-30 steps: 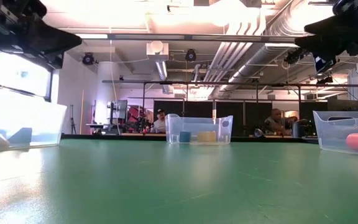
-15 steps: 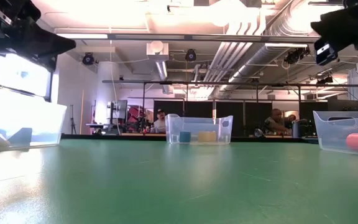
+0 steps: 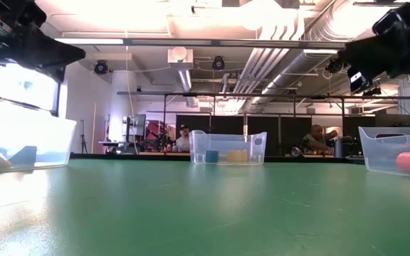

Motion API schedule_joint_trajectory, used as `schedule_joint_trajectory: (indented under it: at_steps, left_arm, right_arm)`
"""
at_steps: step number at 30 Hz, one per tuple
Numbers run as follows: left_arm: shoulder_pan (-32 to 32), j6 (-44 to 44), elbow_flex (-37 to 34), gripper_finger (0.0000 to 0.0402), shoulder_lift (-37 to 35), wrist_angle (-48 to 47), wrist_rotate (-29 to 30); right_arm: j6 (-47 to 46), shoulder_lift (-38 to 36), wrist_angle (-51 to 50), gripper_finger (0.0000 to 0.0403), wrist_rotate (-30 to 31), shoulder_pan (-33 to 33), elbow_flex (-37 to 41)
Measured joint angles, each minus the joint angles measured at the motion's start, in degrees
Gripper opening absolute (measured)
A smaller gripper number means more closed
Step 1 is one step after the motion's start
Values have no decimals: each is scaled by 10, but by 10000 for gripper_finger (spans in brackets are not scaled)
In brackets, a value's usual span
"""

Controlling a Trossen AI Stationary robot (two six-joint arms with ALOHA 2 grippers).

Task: Sort blocks by size
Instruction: Return to Home Position

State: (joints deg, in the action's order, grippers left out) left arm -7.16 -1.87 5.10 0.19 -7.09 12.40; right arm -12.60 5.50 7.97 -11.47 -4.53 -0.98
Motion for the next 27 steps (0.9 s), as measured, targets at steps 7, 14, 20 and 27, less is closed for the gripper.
schedule_joint_trajectory:
  at_steps: [7,14,20,27]
  left_arm:
    - [0,-4,0,0,0,-2,-7]
    - [0,3,0,0,0,-3,-16]
    - [0,-27,0,0,0,-5,-17]
    - [0,-35,0,1,0,-8,-17]
  right_arm:
    - [-14,-4,25,77,29,39,3]
    - [39,-4,-38,77,56,82,4]
    - [10,-3,-69,77,94,85,4]
    - [5,-2,-71,78,95,85,4]
